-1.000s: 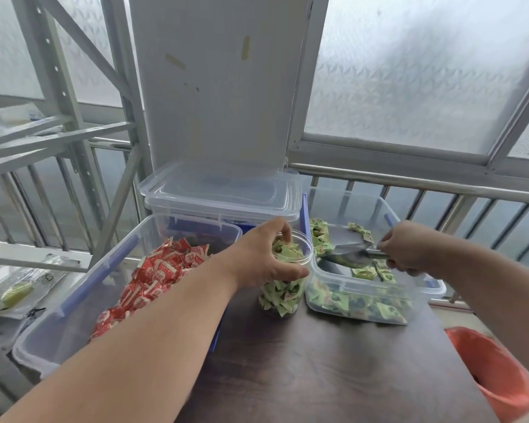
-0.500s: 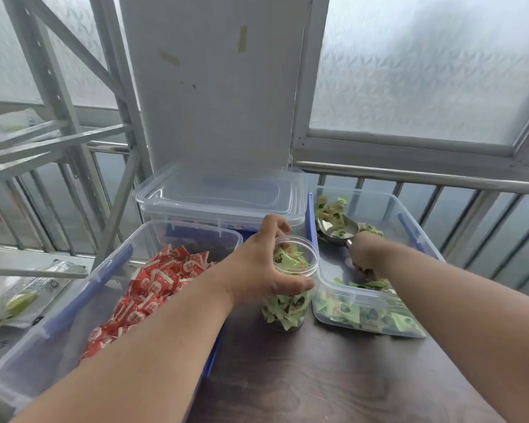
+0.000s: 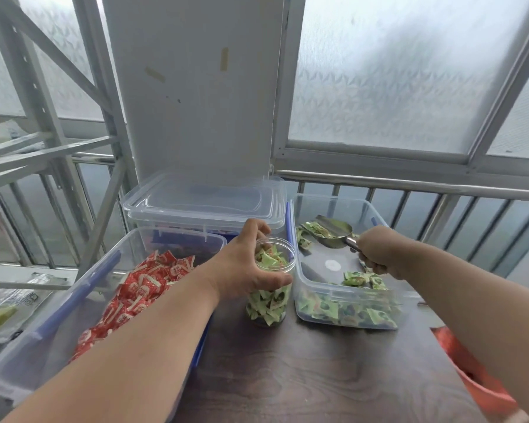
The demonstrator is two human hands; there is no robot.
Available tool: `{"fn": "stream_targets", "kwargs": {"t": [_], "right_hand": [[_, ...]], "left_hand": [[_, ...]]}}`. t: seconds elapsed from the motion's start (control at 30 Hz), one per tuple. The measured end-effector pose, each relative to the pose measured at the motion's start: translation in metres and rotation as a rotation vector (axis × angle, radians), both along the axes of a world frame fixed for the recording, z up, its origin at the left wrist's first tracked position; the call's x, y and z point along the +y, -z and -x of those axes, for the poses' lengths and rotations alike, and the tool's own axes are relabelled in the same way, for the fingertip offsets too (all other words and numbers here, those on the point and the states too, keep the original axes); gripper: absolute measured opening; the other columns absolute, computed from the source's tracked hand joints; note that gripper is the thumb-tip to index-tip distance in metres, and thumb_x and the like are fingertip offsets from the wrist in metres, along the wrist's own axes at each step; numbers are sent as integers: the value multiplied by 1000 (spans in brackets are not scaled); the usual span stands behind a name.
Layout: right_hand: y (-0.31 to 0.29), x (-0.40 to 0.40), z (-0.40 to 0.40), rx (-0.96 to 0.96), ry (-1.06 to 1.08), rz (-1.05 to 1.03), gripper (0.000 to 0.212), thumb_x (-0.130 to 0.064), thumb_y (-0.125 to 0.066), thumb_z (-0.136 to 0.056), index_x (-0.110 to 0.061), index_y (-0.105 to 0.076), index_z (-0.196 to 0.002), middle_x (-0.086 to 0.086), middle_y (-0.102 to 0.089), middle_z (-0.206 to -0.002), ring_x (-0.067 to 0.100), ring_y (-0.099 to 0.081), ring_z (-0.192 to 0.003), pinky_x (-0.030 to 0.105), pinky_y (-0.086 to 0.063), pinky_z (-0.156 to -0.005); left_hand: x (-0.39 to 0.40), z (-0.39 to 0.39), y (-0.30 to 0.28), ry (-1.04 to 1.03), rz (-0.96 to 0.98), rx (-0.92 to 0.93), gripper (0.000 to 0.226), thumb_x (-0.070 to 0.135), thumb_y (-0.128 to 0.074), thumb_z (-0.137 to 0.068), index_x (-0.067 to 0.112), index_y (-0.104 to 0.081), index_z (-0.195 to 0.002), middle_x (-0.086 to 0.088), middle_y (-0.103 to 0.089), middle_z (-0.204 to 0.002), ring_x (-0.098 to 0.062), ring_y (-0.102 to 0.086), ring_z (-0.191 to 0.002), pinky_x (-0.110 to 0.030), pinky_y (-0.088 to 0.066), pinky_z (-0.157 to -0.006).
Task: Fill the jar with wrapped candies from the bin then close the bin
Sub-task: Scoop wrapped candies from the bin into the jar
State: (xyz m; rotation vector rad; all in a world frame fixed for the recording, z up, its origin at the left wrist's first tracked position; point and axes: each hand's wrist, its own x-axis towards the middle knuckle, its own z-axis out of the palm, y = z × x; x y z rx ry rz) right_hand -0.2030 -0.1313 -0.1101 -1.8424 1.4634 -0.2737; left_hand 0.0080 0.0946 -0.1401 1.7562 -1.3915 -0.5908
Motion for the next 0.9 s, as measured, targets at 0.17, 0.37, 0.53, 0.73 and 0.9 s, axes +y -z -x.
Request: {"fn": "stream_targets", "kwargs": {"t": [0.17,0.37,0.53,0.73,0.9], "right_hand": [[-36,14,37,-22,-72,108,55,-53,-58,-92,0,-74,-90,8,-54,-68,22,-43,-60,29,-34,-50],[-91,38,48,-16,-372,183,66,-61,-69,-85,4,-73,-93,6,-54,-63,19,-41,-56,27,-35,-50],[-127,71,27,358,-533,463,48,-68,-68,-82,-22,-81,-83,-2,-64,-64,14,-53,-58,28,-47,-55],[-147,101,-3,595,-671,811,57,-65,-56,-92,-12,-80,-92,5,-71,-80,18,-67,-78,33,-58,-77],[-146,105,-9,645,-676,851,57,-66,-54,-93,-15,-80,-90,-1,-69,-76,15,-65,-76,31,-55,-72]], "left_hand": [[1,2,-2,-3,-16,-22,92,50,-98,-76,36,-34,-141,4,-54,-141,-15,-58,-134,-33,-57,-108],[3,3,-6,-2,-33,3,99,50,-99,-75,34,-33,-146,-3,-52,-156,-19,-53,-142,-41,-51,-118],[5,3,-5,-9,-21,-29,100,55,-98,-74,35,-32,-145,-1,-50,-154,-19,-51,-141,-39,-49,-117],[5,3,-3,7,7,7,93,59,-95,-73,41,-32,-139,5,-45,-150,-21,-53,-139,-47,-54,-115],[7,3,-5,-18,171,-66,62,62,-79,-87,44,-42,-133,7,-42,-138,-19,-42,-138,-47,-46,-115]]}}
